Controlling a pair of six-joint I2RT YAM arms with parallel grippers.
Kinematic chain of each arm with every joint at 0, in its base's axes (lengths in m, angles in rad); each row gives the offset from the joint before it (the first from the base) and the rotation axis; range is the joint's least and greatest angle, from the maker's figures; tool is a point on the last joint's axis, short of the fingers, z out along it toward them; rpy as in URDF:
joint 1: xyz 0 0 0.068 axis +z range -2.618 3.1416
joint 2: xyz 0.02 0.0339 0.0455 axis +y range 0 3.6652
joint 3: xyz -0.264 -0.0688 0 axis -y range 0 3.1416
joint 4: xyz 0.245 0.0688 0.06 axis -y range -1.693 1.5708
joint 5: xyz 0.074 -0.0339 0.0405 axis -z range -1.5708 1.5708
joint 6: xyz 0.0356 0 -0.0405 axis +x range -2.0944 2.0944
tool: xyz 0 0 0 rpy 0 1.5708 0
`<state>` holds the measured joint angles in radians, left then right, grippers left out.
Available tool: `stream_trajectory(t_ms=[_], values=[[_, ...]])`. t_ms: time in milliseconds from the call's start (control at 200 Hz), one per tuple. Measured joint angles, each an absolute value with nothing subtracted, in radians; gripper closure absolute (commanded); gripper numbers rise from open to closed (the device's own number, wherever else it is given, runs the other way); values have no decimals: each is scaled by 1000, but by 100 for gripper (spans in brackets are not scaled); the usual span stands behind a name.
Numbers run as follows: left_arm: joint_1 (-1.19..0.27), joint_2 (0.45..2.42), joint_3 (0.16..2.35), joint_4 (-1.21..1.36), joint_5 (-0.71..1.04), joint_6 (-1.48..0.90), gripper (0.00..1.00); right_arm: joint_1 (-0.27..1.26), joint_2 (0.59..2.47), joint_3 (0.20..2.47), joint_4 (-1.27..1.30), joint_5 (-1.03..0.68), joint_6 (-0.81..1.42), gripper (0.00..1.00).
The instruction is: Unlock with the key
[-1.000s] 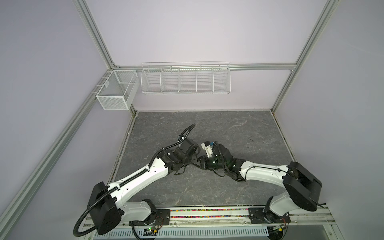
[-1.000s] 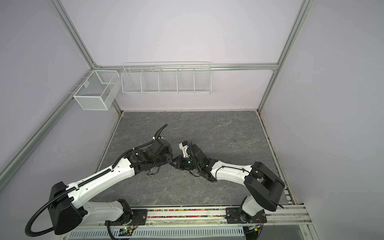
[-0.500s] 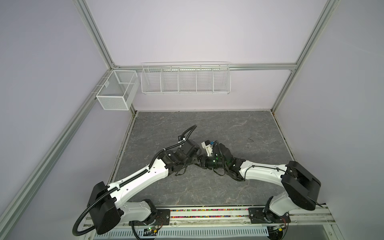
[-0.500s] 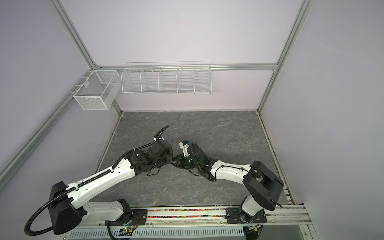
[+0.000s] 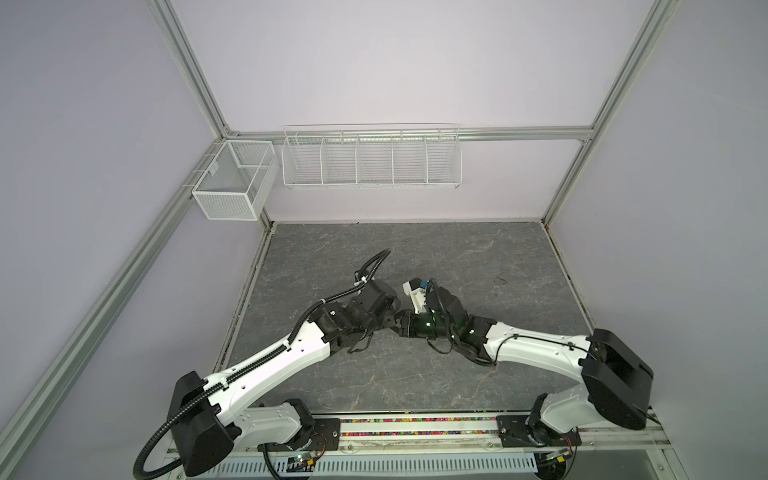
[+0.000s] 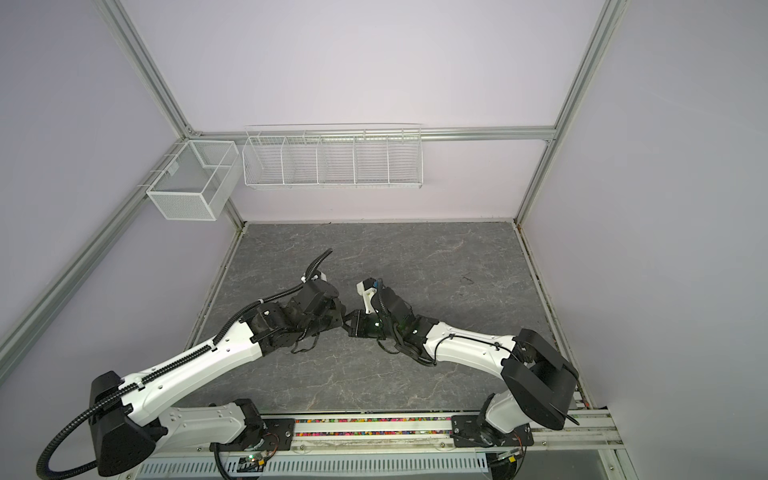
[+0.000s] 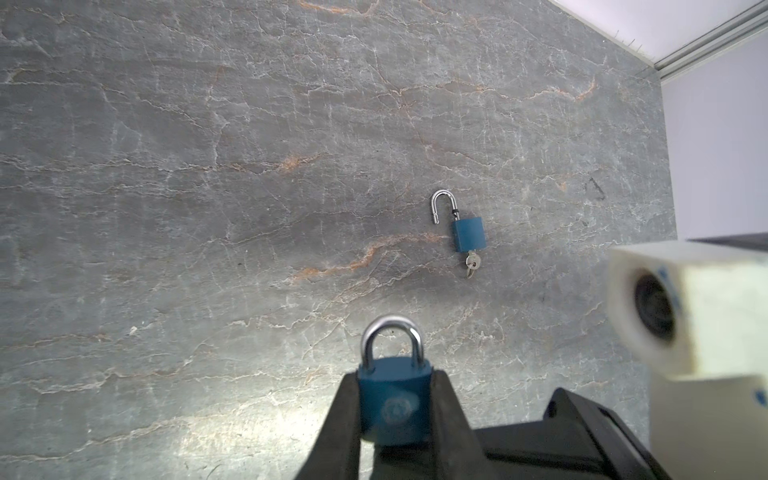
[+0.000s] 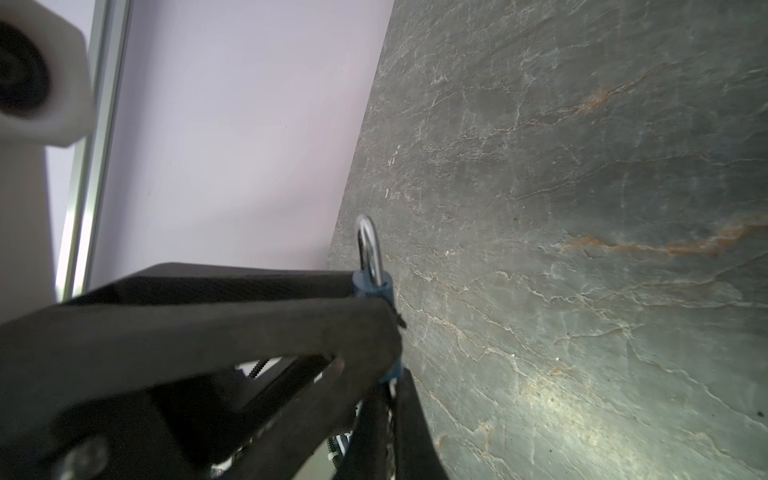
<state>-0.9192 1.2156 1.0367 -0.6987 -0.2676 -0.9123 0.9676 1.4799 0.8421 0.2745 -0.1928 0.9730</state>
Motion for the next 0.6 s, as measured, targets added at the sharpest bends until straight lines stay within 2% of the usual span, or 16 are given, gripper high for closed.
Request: stream_trajectory(t_ms=[340, 600], values=[[-933, 1231, 1058, -686, -269, -920, 58, 996, 1470, 849, 180, -75, 903, 94], [-933, 1251, 1053, -672, -269, -962, 57, 1007, 1465, 849, 172, -41, 886, 93]])
